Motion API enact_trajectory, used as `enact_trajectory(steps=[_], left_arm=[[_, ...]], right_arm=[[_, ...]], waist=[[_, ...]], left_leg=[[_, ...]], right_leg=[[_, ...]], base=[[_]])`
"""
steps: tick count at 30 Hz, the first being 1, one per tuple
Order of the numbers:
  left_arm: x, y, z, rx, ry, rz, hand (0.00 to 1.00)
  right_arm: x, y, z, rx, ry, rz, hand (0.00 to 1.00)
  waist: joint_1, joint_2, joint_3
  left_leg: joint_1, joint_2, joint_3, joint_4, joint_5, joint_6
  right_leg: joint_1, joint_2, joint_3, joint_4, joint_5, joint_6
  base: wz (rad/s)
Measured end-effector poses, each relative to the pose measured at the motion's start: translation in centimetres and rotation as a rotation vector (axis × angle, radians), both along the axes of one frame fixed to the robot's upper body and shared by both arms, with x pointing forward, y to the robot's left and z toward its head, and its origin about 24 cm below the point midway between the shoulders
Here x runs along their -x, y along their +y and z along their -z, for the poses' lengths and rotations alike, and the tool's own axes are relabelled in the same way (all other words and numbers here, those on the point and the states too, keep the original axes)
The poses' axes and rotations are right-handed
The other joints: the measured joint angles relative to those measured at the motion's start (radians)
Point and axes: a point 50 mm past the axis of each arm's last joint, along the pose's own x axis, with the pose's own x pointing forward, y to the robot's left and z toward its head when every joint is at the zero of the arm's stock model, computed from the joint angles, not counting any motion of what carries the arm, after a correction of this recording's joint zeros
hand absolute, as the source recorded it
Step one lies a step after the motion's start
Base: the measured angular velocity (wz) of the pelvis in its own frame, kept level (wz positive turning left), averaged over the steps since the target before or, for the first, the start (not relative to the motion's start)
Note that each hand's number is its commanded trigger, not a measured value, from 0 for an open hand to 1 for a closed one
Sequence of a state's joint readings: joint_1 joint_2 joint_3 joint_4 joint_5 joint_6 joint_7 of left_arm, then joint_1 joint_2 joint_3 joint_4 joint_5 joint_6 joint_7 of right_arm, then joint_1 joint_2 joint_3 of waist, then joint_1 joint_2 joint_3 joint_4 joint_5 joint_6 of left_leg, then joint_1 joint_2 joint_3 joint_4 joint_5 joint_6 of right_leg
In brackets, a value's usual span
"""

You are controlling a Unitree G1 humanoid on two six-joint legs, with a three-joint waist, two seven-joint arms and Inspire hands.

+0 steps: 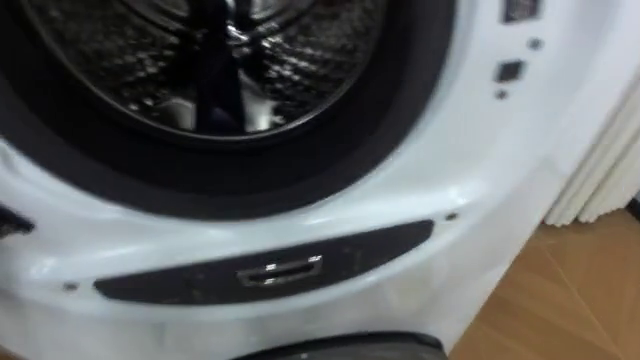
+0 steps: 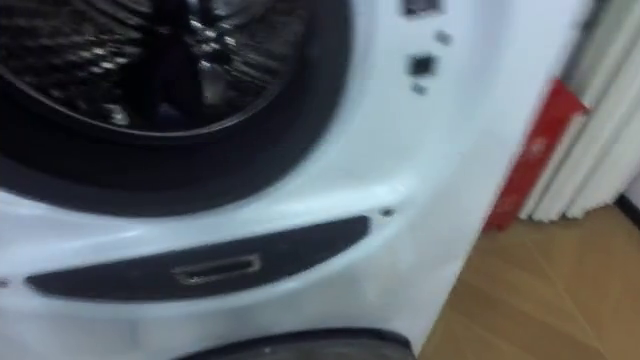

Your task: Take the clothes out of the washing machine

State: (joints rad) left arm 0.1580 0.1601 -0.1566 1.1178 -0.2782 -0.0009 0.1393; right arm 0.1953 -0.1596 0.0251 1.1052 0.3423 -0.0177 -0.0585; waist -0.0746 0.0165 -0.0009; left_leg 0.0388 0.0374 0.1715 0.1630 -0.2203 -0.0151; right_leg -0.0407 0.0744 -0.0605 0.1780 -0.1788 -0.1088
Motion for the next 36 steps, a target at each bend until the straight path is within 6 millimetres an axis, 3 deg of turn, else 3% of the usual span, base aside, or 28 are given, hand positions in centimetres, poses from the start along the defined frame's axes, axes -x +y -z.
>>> enact_trajectory(steps=[9, 20, 22, 24, 25, 26, 27, 29, 30, 31, 32, 33, 35, 36], left_arm=[[0.3, 0.6, -0.1, -0.023, -0.005, -0.057, 0.0], [1.9, 1.3, -0.1, -0.042, 0.026, -0.132, 0.0], [2.3, 1.7, -0.2, -0.053, 0.036, -0.143, 0.0], [2.7, 2.1, -0.3, -0.068, 0.05, -0.156, 0.0], [2.7, 2.2, -0.3, -0.071, 0.052, -0.149, 0.0], [2.6, 2.3, -0.3, -0.077, 0.052, -0.132, 0.0], [2.0, 2.3, -0.4, -0.081, 0.04, -0.103, 0.0], [1.3, 2.1, -0.4, -0.081, 0.024, -0.082, 0.0], [0.7, 2.0, -0.4, -0.081, 0.013, -0.06, 0.0], [0.5, 2.0, -0.4, -0.079, 0.011, -0.052, 0.0], [0.3, 2.0, -0.5, -0.075, 0.008, -0.037, 0.0], [-0.2, 2.0, -0.5, -0.072, -0.002, -0.018, 0.0], [-1.8, 1.8, -0.7, -0.062, -0.04, 0.005, 0.0], [-3.6, 1.4, -1.0, -0.049, -0.09, 0.039, 0.0]], right_arm=[[-0.1, 0.9, 0.4, -0.048, 0.036, -0.049, 0.0], [0.9, 1.2, 0.6, -0.072, 0.077, -0.046, 0.0], [1.0, 1.2, 0.6, -0.076, 0.081, -0.05, 0.0], [1.2, 1.2, 0.6, -0.077, 0.093, -0.084, 0.0], [1.0, 1.2, 0.6, -0.075, 0.092, -0.097, 0.0], [0.5, 1.1, 0.6, -0.07, 0.085, -0.117, 0.0], [0.2, 1.0, 0.6, -0.063, 0.083, -0.134, 0.0], [-0.5, 0.8, 0.5, -0.047, 0.072, -0.163, 0.0], [-0.8, 0.6, 0.4, -0.034, 0.065, -0.18, 0.0], [-0.8, 0.4, 0.3, -0.028, 0.067, -0.187, 0.0], [-0.6, 0.2, 0.3, -0.021, 0.064, -0.177, 0.0], [-0.3, -0.1, 0.2, -0.012, 0.066, -0.168, 0.0], [-0.3, -0.6, 0.0, 0.011, 0.063, -0.167, 0.0], [-0.2, -1.0, 0.0, 0.022, 0.065, -0.165, 0.0]], waist=[[0.028, -0.024, 0.0139], [0.031, -0.039, 0.0137], [0.043, -0.047, 0.0156], [0.056, -0.046, 0.018], [0.057, -0.047, 0.0162], [0.057, -0.046, 0.0187], [0.055, -0.044, 0.0166], [0.055, -0.047, 0.0152], [0.053, -0.038, 0.0172], [0.052, -0.037, 0.0179], [0.043, -0.032, 0.0135], [0.025, -0.029, 0.0093], [-0.003, -0.017, 0.0064], [-0.013, -0.003, 0.0145]], left_leg=[[0.038, 0.004, -0.02, -0.004, 0.0, 0.0], [0.085, 0.006, -0.044, 0.005, -0.003, -0.004], [0.073, 0.013, -0.049, 0.06, -0.017, -0.012], [0.016, 0.031, -0.077, 0.204, -0.064, -0.024], [-0.011, 0.039, -0.082, 0.255, -0.075, -0.027], [-0.072, 0.046, -0.092, 0.366, -0.081, -0.03], [-0.131, 0.063, -0.095, 0.473, -0.078, -0.033], [-0.19, 0.084, -0.098, 0.584, -0.072, -0.037], [-0.221, 0.107, -0.1, 0.681, -0.061, -0.038], [-0.222, 0.113, -0.101, 0.743, -0.053, -0.044], [-0.203, 0.113, -0.105, 0.838, -0.051, -0.047], [-0.163, 0.113, -0.107, 0.883, -0.046, -0.057], [-0.099, 0.112, -0.126, 0.873, -0.04, -0.073], [-0.048, 0.112, -0.136, 0.826, -0.041, -0.075]], right_leg=[[0.061, 0.002, -0.025, -0.025, 0.0, 0.0], [0.113, 0.003, -0.049, -0.027, 0.0, 0.0], [0.122, 0.003, -0.049, -0.022, -0.002, -0.002], [0.116, 0.011, -0.05, 0.007, -0.02, -0.017], [0.107, 0.014, -0.052, 0.024, -0.024, -0.018], [0.084, 0.021, -0.055, 0.055, -0.03, -0.026], [0.07, 0.031, -0.056, 0.069, -0.032, -0.029], [0.053, 0.042, -0.059, 0.079, -0.041, -0.044], [0.04, 0.051, -0.063, 0.097, -0.046, -0.054], [0.039, 0.055, -0.063, 0.108, -0.049, -0.058], [0.038, 0.057, -0.066, 0.12, -0.05, -0.06], [0.032, 0.057, -0.072, 0.131, -0.05, -0.06], [0.002, 0.057, -0.096, 0.152, -0.048, -0.057], [-0.022, 0.054, -0.12, 0.169, -0.046, -0.056]], base=[[0.06], [0.05], [-0.1], [-0.15], [-0.1], [-0.08], [-0.1], [-0.16], [-0.2], [-0.09], [0.1], [0.17], [0.35], [0.46]])
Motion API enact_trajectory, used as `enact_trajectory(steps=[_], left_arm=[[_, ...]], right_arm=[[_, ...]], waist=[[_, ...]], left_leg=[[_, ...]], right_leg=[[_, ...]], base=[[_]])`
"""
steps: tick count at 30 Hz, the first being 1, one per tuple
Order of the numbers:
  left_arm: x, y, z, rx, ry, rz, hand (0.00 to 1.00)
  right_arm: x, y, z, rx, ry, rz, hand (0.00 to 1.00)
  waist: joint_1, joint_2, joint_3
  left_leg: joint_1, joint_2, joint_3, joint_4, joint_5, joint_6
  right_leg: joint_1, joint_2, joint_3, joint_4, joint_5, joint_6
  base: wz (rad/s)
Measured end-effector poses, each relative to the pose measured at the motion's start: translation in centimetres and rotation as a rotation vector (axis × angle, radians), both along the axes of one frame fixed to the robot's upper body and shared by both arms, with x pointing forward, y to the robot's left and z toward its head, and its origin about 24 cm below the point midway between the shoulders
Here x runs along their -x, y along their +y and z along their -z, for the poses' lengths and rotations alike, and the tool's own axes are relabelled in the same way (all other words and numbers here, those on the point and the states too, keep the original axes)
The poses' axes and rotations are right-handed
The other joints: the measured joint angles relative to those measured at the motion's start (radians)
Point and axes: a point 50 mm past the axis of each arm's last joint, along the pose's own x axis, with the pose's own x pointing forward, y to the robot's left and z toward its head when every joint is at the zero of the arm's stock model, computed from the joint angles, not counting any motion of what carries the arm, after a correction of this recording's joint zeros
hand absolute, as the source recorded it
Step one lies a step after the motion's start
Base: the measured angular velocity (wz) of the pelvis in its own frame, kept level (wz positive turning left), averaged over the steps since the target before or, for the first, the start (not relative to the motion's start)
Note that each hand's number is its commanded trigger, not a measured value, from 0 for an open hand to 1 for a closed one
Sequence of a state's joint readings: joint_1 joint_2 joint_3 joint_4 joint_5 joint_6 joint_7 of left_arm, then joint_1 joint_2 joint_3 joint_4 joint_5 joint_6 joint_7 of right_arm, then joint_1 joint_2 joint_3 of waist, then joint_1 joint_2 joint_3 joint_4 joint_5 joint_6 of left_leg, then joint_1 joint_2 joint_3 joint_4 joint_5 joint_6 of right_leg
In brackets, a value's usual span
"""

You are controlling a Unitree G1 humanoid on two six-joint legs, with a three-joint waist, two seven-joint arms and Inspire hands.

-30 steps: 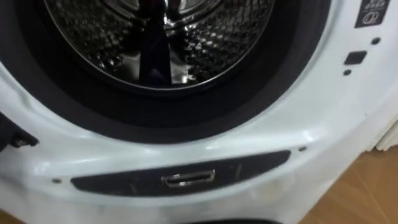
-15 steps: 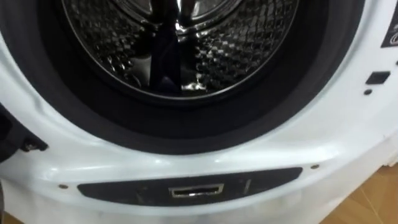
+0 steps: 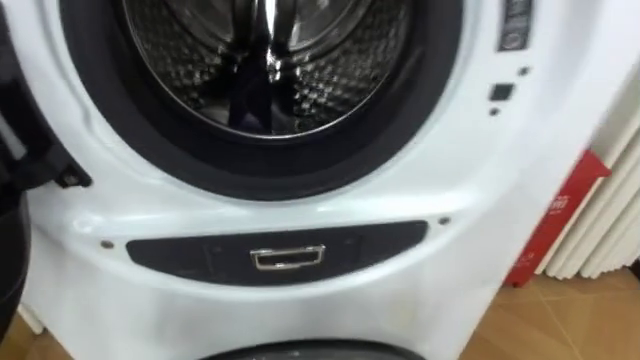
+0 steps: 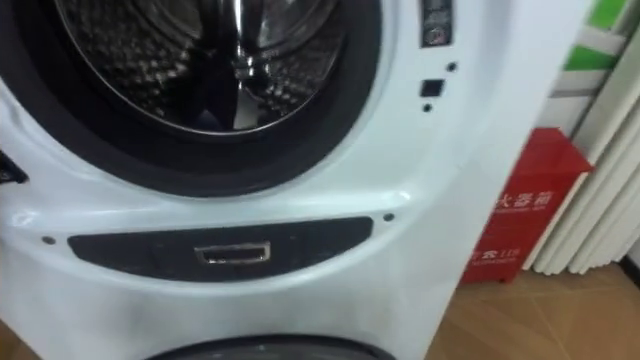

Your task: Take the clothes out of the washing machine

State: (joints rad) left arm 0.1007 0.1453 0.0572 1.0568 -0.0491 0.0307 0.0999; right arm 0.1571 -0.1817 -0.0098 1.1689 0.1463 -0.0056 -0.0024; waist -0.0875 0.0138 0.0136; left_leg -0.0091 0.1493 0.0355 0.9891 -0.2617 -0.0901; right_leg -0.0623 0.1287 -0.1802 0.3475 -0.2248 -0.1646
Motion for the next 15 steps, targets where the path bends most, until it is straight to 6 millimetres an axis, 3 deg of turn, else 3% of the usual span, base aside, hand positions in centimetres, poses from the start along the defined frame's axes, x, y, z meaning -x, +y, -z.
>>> enact_trajectory(steps=[1, 2, 4, 6, 7, 9, 10, 12, 13, 14, 15], left_arm=[[-0.8, -0.3, -0.1, 0.004, -0.021, 0.019, 0.0], [-2.4, -0.8, -0.4, 0.011, -0.058, 0.055, 0.0], [-4.0, -1.2, -0.8, 0.013, -0.096, 0.09, 0.0], [-6.3, -1.9, -1.4, 0.012, -0.146, 0.14, 0.0], [-6.6, -2.0, -1.5, 0.013, -0.152, 0.147, 0.0], [-7.4, -2.5, -1.7, 0.017, -0.168, 0.176, 0.0], [-7.3, -2.7, -1.6, 0.019, -0.162, 0.183, 0.0], [-5.8, -2.8, -0.9, 0.03, -0.108, 0.183, 0.0], [-5.3, -2.8, -0.7, 0.036, -0.093, 0.172, 0.0], [-4.4, -2.8, -0.4, 0.045, -0.065, 0.154, 0.0], [-3.8, -2.8, -0.1, 0.058, -0.045, 0.127, 0.0]], right_arm=[[0.1, -0.2, 0.0, 0.005, 0.003, 0.0, 0.0], [0.1, -0.4, -0.1, 0.021, 0.008, -0.007, 0.0], [-0.2, -0.4, -0.1, 0.028, 0.007, -0.025, 0.0], [-0.7, -0.3, -0.1, 0.032, 0.007, -0.055, 0.0], [-0.8, -0.2, -0.1, 0.035, 0.007, -0.067, 0.0], [-0.9, 0.0, -0.1, 0.044, 0.015, -0.097, 0.0], [-0.9, 0.0, 0.0, 0.047, 0.016, -0.094, 0.0], [-0.4, 0.3, 0.1, 0.048, 0.039, -0.099, 0.0], [-0.4, 0.3, 0.1, 0.047, 0.041, -0.098, 0.0], [-0.1, 0.2, 0.1, 0.049, 0.049, -0.094, 0.0], [0.1, 0.2, 0.1, 0.053, 0.055, -0.085, 0.0]], waist=[[-0.003, 0.005, 0.0021], [-0.013, 0.019, 0.0009], [-0.022, 0.03, 0.0025], [-0.046, 0.033, 0.0001], [-0.047, 0.029, 0.0029], [-0.045, 0.017, 0.0027], [-0.045, 0.017, 0.0027], [-0.045, -0.006, -0.0062], [-0.046, -0.011, -0.0087], [-0.047, -0.02, -0.0106], [-0.047, -0.026, -0.0079]], left_leg=[[0.027, -0.001, -0.008, -0.039, -0.002, -0.002], [0.088, -0.004, -0.016, -0.136, -0.013, -0.016], [0.169, 0.0, -0.017, -0.302, -0.023, -0.02], [0.242, -0.01, -0.045, -0.529, -0.104, -0.019], [0.256, -0.014, -0.042, -0.583, -0.117, -0.01], [0.275, -0.042, -0.035, -0.749, -0.14, 0.02], [0.272, -0.047, -0.026, -0.771, -0.144, 0.034], [0.228, -0.096, -0.008, -0.778, -0.133, 0.101], [0.217, -0.109, -0.007, -0.773, -0.126, 0.114], [0.197, -0.138, 0.001, -0.764, -0.112, 0.139], [0.182, -0.165, 0.023, -0.76, -0.099, 0.16]], right_leg=[[-0.014, 0.0, -0.008, 0.008, 0.003, 0.002], [-0.049, -0.003, -0.022, 0.031, 0.007, 0.005], [-0.1, -0.011, -0.042, 0.066, 0.017, 0.009], [-0.167, -0.036, -0.069, 0.092, 0.046, 0.022], [-0.179, -0.042, -0.07, 0.092, 0.058, 0.025], [-0.234, -0.062, -0.073, 0.072, 0.125, 0.043], [-0.241, -0.065, -0.072, 0.057, 0.147, 0.049], [-0.246, -0.097, -0.055, -0.026, 0.257, 0.068], [-0.238, -0.105, -0.045, -0.062, 0.291, 0.074], [-0.217, -0.121, -0.025, -0.134, 0.356, 0.091], [-0.202, -0.136, 0.003, -0.182, 0.4, 0.128]], base=[[0.4], [0.27], [0.23], [0.31], [0.22], [0.09], [0.05], [-0.08], [-0.1], [-0.07], [-0.03]])
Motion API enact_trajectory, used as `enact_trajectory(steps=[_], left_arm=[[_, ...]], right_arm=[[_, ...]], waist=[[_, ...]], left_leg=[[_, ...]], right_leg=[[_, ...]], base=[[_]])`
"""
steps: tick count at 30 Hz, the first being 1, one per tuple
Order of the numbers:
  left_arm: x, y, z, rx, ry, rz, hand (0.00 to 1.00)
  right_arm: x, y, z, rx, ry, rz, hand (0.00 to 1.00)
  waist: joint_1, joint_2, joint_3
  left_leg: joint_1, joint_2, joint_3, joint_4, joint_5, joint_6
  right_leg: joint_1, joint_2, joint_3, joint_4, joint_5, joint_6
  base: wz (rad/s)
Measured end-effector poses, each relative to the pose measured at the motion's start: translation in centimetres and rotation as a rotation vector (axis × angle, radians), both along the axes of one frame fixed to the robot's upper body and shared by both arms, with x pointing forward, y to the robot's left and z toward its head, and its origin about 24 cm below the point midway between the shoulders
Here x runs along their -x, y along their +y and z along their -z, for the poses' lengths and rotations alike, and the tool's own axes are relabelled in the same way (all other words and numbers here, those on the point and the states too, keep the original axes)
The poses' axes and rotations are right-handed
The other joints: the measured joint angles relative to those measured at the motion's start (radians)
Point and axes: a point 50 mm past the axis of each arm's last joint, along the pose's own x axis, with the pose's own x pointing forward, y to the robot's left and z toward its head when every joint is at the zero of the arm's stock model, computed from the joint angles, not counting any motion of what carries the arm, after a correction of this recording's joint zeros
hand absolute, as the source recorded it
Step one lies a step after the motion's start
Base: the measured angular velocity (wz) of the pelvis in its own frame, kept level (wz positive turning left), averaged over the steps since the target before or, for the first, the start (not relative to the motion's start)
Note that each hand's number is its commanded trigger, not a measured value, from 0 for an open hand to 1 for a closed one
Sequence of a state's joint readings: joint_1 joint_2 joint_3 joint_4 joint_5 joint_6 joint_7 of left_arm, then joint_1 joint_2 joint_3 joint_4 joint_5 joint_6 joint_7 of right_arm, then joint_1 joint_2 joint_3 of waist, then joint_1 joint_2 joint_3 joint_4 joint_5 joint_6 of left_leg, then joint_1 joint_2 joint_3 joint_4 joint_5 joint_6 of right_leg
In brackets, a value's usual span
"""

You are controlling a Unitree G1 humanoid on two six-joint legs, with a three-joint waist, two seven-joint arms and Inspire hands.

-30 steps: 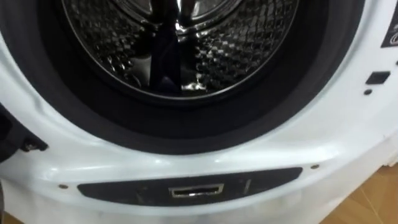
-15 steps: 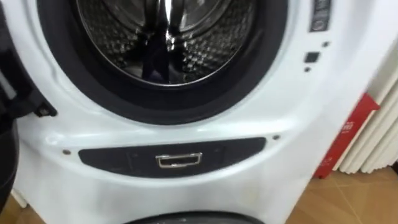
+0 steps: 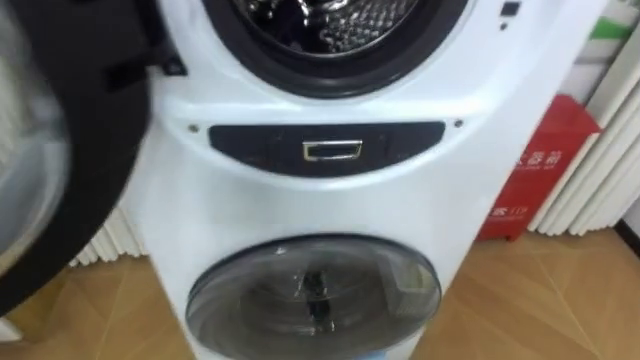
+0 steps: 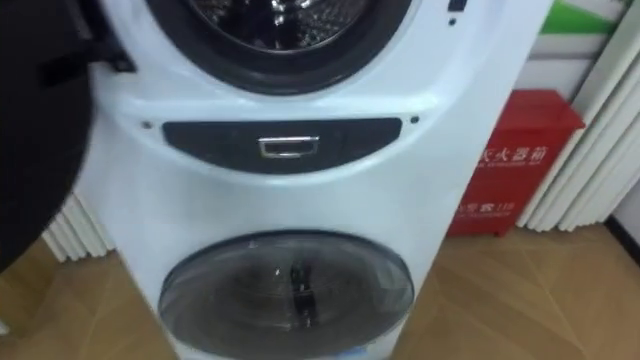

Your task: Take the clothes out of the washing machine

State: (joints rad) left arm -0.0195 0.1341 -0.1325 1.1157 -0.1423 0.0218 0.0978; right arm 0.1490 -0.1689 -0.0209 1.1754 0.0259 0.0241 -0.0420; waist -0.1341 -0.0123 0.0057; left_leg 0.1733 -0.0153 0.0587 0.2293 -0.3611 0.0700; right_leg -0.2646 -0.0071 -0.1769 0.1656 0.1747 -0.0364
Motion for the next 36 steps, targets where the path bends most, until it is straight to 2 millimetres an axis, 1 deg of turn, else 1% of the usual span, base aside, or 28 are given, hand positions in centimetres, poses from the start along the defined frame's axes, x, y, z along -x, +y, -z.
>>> enact_trajectory(steps=[1, 2, 3, 4, 5, 6, 7, 8, 9, 10, 11, 12, 13, 14, 15, 17, 18, 19, 21, 22, 23, 25, 27, 28, 30, 32, 33, 36], left_arm=[[0.3, 0.0, 0.1, 0.008, 0.009, -0.02, 0.0], [1.0, -0.1, 0.3, 0.02, 0.023, -0.055, 0.0], [1.3, 0.1, 0.4, 0.028, 0.02, -0.102, 0.0], [1.3, 0.3, 0.3, 0.025, 0.014, -0.124, 0.0], [1.4, 0.7, 0.3, 0.02, 0.001, -0.171, 0.0], [1.5, 0.9, 0.3, 0.017, -0.005, -0.195, 0.0], [1.7, 1.3, 0.2, 0.011, -0.016, -0.233, 0.0], [1.9, 1.8, 0.1, 0.01, -0.026, -0.27, 0.0], [2.0, 2.2, 0.1, 0.01, -0.032, -0.307, 0.0], [2.0, 2.5, 0.0, 0.011, -0.037, -0.331, 0.0], [1.8, 2.8, -0.2, 0.007, -0.057, -0.368, 0.0], [1.3, 3.3, -0.6, 0.004, -0.096, -0.413, 0.0], [1.0, 3.5, -0.8, 0.005, -0.116, -0.432, 0.0], [0.1, 4.0, -1.4, 0.0, -0.166, -0.463, 0.0], [-0.7, 4.7, -2.0, 0.002, -0.223, -0.508, 0.0], [-2.1, 5.9, -3.3, 0.009, -0.314, -0.58, 0.0], [-3.1, 6.8, -4.2, 0.003, -0.371, -0.615, 0.0], [-3.4, 7.3, -4.7, -0.002, -0.401, -0.639, 0.0], [-4.7, 9.7, -7.2, -0.041, -0.532, -0.717, 0.0], [-5.1, 10.7, -8.3, -0.062, -0.579, -0.731, 0.0], [-5.3, 11.3, -8.8, -0.07, -0.601, -0.741, 0.0], [-6.2, 13.0, -10.7, -0.096, -0.683, -0.782, 0.0], [-7.5, 15.4, -13.7, -0.153, -0.777, -0.82, 0.0], [-7.8, 16.2, -14.5, -0.163, -0.799, -0.827, 0.0], [-8.8, 18.8, -17.9, -0.245, -0.859, -0.817, 0.0], [-8.7, 19.7, -18.6, -0.277, -0.836, -0.812, 0.0], [-9.0, 19.9, -19.2, -0.279, -0.846, -0.815, 0.0], [-9.1, 21.1, -20.8, -0.328, -0.828, -0.794, 0.0]], right_arm=[[0.0, 0.0, 0.0, 0.003, 0.0, 0.007, 0.0], [0.5, -0.2, 0.0, 0.007, 0.005, 0.027, 0.0], [0.6, -0.2, 0.0, 0.007, 0.002, 0.043, 0.0], [0.5, -0.2, 0.0, 0.006, -0.004, 0.048, 0.0], [0.3, -0.2, -0.1, 0.004, -0.016, 0.056, 0.0], [0.2, -0.2, -0.1, 0.005, -0.022, 0.058, 0.0], [0.0, -0.2, -0.1, 0.005, -0.034, 0.055, 0.0], [-0.1, -0.2, -0.1, 0.001, -0.046, 0.072, 0.0], [-0.1, -0.1, -0.1, -0.008, -0.055, 0.096, 0.0], [-0.2, -0.1, -0.1, -0.011, -0.061, 0.102, 0.0], [-0.4, 0.0, -0.2, -0.012, -0.076, 0.099, 0.0], [-0.7, 0.0, -0.2, -0.012, -0.092, 0.09, 0.0], [-0.9, -0.1, -0.3, -0.009, -0.1, 0.091, 0.0], [-0.9, -0.3, -0.4, -0.003, -0.109, 0.102, 0.0], [-0.7, -0.5, -0.4, 0.001, -0.108, 0.115, 0.0], [-0.2, -0.8, -0.4, -0.001, -0.107, 0.157, 0.0], [0.3, -1.1, -0.5, 0.003, -0.104, 0.184, 0.0], [0.6, -1.3, -0.5, 0.005, -0.103, 0.199, 0.0], [1.3, -1.8, -0.7, 0.015, -0.105, 0.237, 0.0], [1.5, -2.2, -0.8, 0.025, -0.111, 0.243, 0.0], [1.6, -2.3, -0.9, 0.029, -0.114, 0.252, 0.0], [1.9, -2.7, -1.0, 0.041, -0.112, 0.279, 0.0], [2.5, -3.2, -1.2, 0.058, -0.108, 0.313, 0.0], [2.7, -3.2, -1.2, 0.058, -0.109, 0.32, 0.0], [3.1, -3.6, -1.4, 0.066, -0.117, 0.342, 0.0], [3.0, -3.9, -1.6, 0.074, -0.132, 0.36, 0.0], [3.2, -4.0, -1.6, 0.079, -0.128, 0.368, 0.0], [3.3, -4.5, -1.9, 0.099, -0.127, 0.366, 0.0]], waist=[[-0.001, 0.004, 0.0018], [-0.003, 0.015, 0.0009], [-0.002, 0.027, 0.0009], [-0.002, 0.028, 0.0014], [0.001, 0.026, 0.0014], [0.006, 0.026, 0.0012], [0.015, 0.021, 0.0008], [0.031, 0.011, 0.0001], [0.039, 0.0, 0.0013], [0.041, -0.005, 0.0008], [0.052, -0.011, -0.0056], [0.068, -0.017, -0.0075], [0.079, -0.016, -0.0064], [0.085, -0.009, -0.006], [0.083, -0.004, -0.0074], [0.083, 0.006, -0.0087], [0.085, 0.015, -0.0069], [0.085, 0.02, -0.0095], [0.086, 0.039, -0.0111], [0.087, 0.052, -0.0093], [0.087, 0.054, -0.0101], [0.087, 0.067, -0.0121], [0.092, 0.079, -0.0103], [0.097, 0.08, -0.0118], [0.118, 0.082, -0.0117], [0.124, 0.087, -0.009], [0.136, 0.087, -0.0106], [0.143, 0.089, -0.0116]], left_leg=[[-0.012, -0.002, 0.02, 0.012, 0.003, 0.005], [-0.027, 0.006, 0.034, 0.025, 0.012, 0.011], [-0.036, 0.008, 0.033, 0.025, 0.027, 0.017], [-0.042, 0.007, 0.035, 0.023, 0.035, 0.018], [-0.043, 0.007, 0.041, 0.007, 0.056, 0.018], [-0.042, 0.007, 0.041, 0.0, 0.065, 0.017], [-0.043, 0.007, 0.042, -0.011, 0.079, 0.015], [-0.044, 0.006, 0.047, -0.017, 0.087, 0.011], [-0.045, 0.005, 0.049, -0.016, 0.091, 0.004], [-0.046, 0.003, 0.048, -0.016, 0.093, 0.001], [-0.052, 0.004, 0.052, -0.016, 0.097, -0.005], [-0.06, 0.006, 0.07, -0.016, 0.1, -0.012], [-0.063, 0.009, 0.077, -0.016, 0.102, -0.016], [-0.067, 0.02, 0.083, -0.015, 0.106, -0.023], [-0.066, 0.024, 0.084, -0.019, 0.109, -0.028], [-0.053, 0.029, 0.084, -0.032, 0.113, -0.035], [-0.037, 0.038, 0.085, -0.042, 0.114, -0.038], [-0.032, 0.038, 0.085, -0.046, 0.114, -0.04], [-0.019, 0.04, 0.09, -0.061, 0.115, -0.047], [-0.015, 0.042, 0.089, -0.064, 0.115, -0.048], [-0.015, 0.042, 0.089, -0.066, 0.115, -0.048], [-0.023, 0.041, 0.088, -0.07, 0.115, -0.048], [-0.028, 0.04, 0.076, -0.069, 0.116, -0.048], [-0.027, 0.04, 0.074, -0.069, 0.116, -0.049], [-0.023, 0.041, 0.075, -0.069, 0.116, -0.049], [-0.029, 0.04, 0.075, -0.069, 0.116, -0.049], [-0.034, 0.04, 0.075, -0.069, 0.116, -0.049], [-0.048, 0.041, 0.07, -0.065, 0.116, -0.049]], right_leg=[[0.0, -0.008, 0.012, 0.014, -0.003, 0.022], [0.001, -0.02, 0.01, 0.104, -0.062, 0.039], [0.017, -0.034, 0.012, 0.204, -0.146, 0.043], [0.03, -0.048, 0.012, 0.25, -0.188, 0.047], [0.068, -0.075, 0.014, 0.319, -0.259, 0.057], [0.093, -0.084, 0.015, 0.338, -0.284, 0.065], [0.142, -0.098, 0.027, 0.364, -0.323, 0.076], [0.189, -0.097, 0.048, 0.367, -0.354, 0.085], [0.232, -0.095, 0.061, 0.325, -0.373, 0.091], [0.249, -0.092, 0.063, 0.288, -0.377, 0.096], [0.275, -0.084, 0.056, 0.216, -0.378, 0.096], [0.285, -0.078, 0.048, 0.158, -0.378, 0.095], [0.286, -0.074, 0.045, 0.14, -0.373, 0.084], [0.292, -0.061, 0.037, 0.11, -0.354, 0.071], [0.305, -0.051, 0.036, 0.084, -0.345, 0.064], [0.322, -0.04, 0.037, 0.058, -0.337, 0.059], [0.335, -0.035, 0.038, 0.052, -0.336, 0.058], [0.338, -0.033, 0.038, 0.051, -0.336, 0.058], [0.348, -0.025, 0.037, 0.036, -0.336, 0.058], [0.348, -0.023, 0.036, 0.035, -0.337, 0.058], [0.348, -0.022, 0.037, 0.034, -0.337, 0.057], [0.338, -0.022, 0.037, 0.035, -0.339, 0.057], [0.338, -0.023, 0.026, 0.037, -0.341, 0.058], [0.339, -0.023, 0.023, 0.037, -0.342, 0.058], [0.339, -0.023, 0.024, 0.034, -0.342, 0.058], [0.333, -0.024, 0.024, 0.031, -0.342, 0.057], [0.333, -0.025, 0.024, 0.022, -0.342, 0.058], [0.33, -0.026, 0.02, 0.017, -0.342, 0.057]], base=[[0.0], [0.11], [0.15], [0.17], [0.11], [0.04], [-0.06], [-0.1], [-0.09], [-0.1], [-0.25], [-0.38], [-0.45], [-0.26], [-0.14], [0.0], [-0.03], [-0.08], [-0.07], [0.0], [0.0], [0.0], [0.11], [0.08], [-0.04], [-0.02], [0.0], [0.07]])
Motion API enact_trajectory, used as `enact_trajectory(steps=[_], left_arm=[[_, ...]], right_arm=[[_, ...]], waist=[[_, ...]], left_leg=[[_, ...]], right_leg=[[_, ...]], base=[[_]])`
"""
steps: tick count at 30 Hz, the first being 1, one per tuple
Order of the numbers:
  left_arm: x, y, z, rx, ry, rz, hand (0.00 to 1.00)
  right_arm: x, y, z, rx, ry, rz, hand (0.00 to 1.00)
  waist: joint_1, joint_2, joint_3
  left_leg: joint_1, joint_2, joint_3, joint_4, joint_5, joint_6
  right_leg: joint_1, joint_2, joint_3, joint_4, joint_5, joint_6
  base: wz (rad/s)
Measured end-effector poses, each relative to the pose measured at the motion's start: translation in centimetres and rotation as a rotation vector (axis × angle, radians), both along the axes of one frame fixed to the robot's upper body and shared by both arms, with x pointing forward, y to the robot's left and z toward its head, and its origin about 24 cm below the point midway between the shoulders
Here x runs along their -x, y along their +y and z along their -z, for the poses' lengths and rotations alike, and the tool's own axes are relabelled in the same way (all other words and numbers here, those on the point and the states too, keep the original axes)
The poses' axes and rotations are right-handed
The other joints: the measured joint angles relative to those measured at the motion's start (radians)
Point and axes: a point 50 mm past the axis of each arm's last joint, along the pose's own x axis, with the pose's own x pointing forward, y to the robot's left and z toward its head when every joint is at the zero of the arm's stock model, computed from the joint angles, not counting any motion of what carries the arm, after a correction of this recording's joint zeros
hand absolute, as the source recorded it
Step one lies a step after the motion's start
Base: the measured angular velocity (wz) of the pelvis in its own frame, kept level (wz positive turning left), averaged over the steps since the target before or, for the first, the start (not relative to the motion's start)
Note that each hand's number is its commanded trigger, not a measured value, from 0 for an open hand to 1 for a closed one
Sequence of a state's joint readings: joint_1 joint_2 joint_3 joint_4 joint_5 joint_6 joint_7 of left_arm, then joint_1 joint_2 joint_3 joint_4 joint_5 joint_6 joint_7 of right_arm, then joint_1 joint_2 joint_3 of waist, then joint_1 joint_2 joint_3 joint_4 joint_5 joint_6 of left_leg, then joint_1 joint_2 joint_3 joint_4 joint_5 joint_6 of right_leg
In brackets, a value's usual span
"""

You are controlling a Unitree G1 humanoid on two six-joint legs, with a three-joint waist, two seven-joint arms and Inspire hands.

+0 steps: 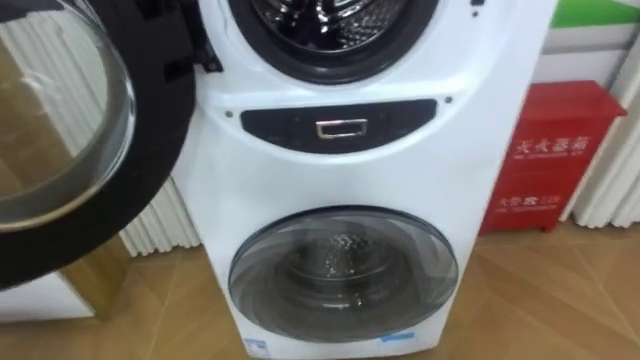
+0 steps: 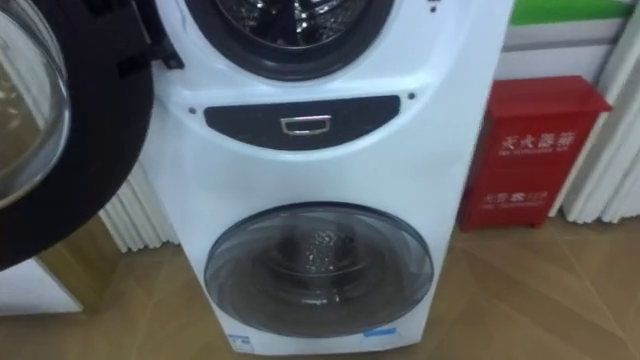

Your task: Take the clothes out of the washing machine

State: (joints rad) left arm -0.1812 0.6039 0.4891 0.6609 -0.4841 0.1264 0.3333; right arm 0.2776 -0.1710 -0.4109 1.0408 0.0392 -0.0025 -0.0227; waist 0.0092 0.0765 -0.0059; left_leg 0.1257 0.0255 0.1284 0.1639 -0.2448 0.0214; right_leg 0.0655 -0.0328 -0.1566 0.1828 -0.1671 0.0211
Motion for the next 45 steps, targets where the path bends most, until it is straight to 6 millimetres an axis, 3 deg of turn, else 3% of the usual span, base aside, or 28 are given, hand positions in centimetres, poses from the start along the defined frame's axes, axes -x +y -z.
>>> enact_trajectory(steps=[7, 9, 14, 15, 18, 24, 28, 31, 34, 36, 37, 41, 45], left_arm=[[0.0, 2.2, -3.5, -0.12, 0.087, -0.001, 0.0], [-0.8, 2.4, -5.0, -0.13, 0.048, -0.006, 0.0], [-2.3, 2.8, -9.7, -0.238, -0.039, 0.006, 0.0], [-2.5, 2.7, -10.9, -0.274, -0.07, 0.018, 0.0], [-2.9, 2.2, -12.5, -0.331, -0.103, 0.04, 0.0], [-4.2, 0.7, -13.8, -0.396, -0.128, 0.086, 0.0], [-4.5, 0.2, -13.1, -0.38, -0.141, 0.073, 0.0], [-5.2, -0.9, -11.3, -0.33, -0.159, 0.097, 0.0], [-6.3, -3.1, -8.9, -0.258, -0.162, 0.15, 0.0], [-5.9, -5.8, -7.3, -0.236, -0.194, 0.215, 0.0], [-5.7, -6.5, -6.8, -0.234, -0.193, 0.235, 0.0], [-4.6, -13.1, -3.5, -0.322, -0.066, 0.51, 0.0], [-3.6, -18.9, -2.9, -0.419, -0.009, 0.846, 0.0]], right_arm=[[0.4, -1.3, -0.5, 0.035, 0.036, -0.017, 0.0], [1.3, -1.5, -0.7, 0.048, 0.069, -0.03, 0.0], [1.3, -2.0, -1.0, 0.067, 0.068, -0.036, 0.0], [1.4, -2.2, -1.1, 0.072, 0.073, -0.037, 0.0], [2.0, -2.5, -1.4, 0.088, 0.103, -0.072, 0.0], [1.2, -2.4, -1.3, 0.082, 0.099, -0.123, 0.0], [1.2, -2.3, -1.2, 0.068, 0.108, -0.155, 0.0], [1.0, -1.8, -1.0, 0.037, 0.129, -0.218, 0.0], [0.1, -1.3, -0.8, 0.015, 0.123, -0.261, 0.0], [-0.9, -1.0, -0.6, -0.001, 0.105, -0.296, 0.0], [-1.1, -0.9, -0.6, -0.001, 0.1, -0.3, 0.0], [-2.1, 0.1, -0.2, -0.044, 0.104, -0.377, 0.0], [-2.6, 1.0, 0.0, -0.067, 0.11, -0.438, 0.0]], waist=[[0.036, 0.015, -0.0046], [0.054, 0.016, -0.0059], [0.048, 0.001, -0.0139], [0.046, -0.003, -0.0074], [0.047, -0.003, -0.0033], [0.019, -0.035, 0.0058], [-0.009, -0.042, 0.0079], [-0.011, -0.045, 0.0082], [-0.038, -0.063, 0.011], [-0.041, -0.075, 0.0107], [-0.043, -0.076, 0.0107], [-0.068, -0.077, 0.0113], [-0.09, -0.076, 0.0126]], left_leg=[[-0.014, -0.001, -0.001, 0.005, 0.0, 0.0], [-0.017, 0.0, -0.003, 0.005, 0.0, -0.001], [-0.024, -0.002, -0.026, 0.006, 0.0, -0.001], [-0.011, -0.003, -0.025, 0.005, 0.0, -0.001], [0.006, -0.002, -0.023, 0.004, 0.0, -0.001], [-0.009, -0.004, -0.049, 0.017, 0.001, 0.001], [-0.014, -0.01, -0.073, 0.025, 0.002, 0.002], [-0.012, -0.022, -0.086, 0.026, 0.011, 0.007], [-0.022, -0.032, -0.125, 0.027, 0.024, 0.016], [-0.043, -0.04, -0.135, 0.03, 0.031, 0.025], [-0.047, -0.04, -0.135, 0.032, 0.032, 0.027], [-0.079, -0.044, -0.133, 0.036, 0.042, 0.044], [-0.087, -0.058, -0.13, 0.035, 0.046, 0.06]], right_leg=[[-0.013, 0.003, 0.001, -0.012, 0.0, 0.0], [-0.012, 0.004, 0.004, -0.012, 0.0, 0.0], [-0.008, 0.0, -0.01, -0.013, 0.0, 0.0], [0.003, -0.001, -0.009, -0.014, 0.0, 0.0], [0.022, -0.002, -0.011, -0.013, 0.0, 0.0], [0.027, -0.01, -0.037, -0.01, -0.005, 0.006], [0.034, -0.015, -0.048, -0.011, -0.004, 0.006], [0.038, -0.023, -0.066, -0.005, -0.005, 0.006], [0.037, -0.037, -0.069, 0.007, -0.004, 0.006], [0.018, -0.042, -0.035, 0.009, 0.007, 0.022], [0.017, -0.042, -0.03, 0.009, 0.014, 0.026], [-0.006, -0.047, -0.029, 0.004, 0.051, 0.029], [-0.013, -0.061, -0.011, 0.004, 0.058, 0.033]], base=[[-0.01], [0.04], [0.13], [0.06], [0.06], [0.2], [0.18], [0.18], [0.42], [0.18], [0.0], [0.1], [0.04]])
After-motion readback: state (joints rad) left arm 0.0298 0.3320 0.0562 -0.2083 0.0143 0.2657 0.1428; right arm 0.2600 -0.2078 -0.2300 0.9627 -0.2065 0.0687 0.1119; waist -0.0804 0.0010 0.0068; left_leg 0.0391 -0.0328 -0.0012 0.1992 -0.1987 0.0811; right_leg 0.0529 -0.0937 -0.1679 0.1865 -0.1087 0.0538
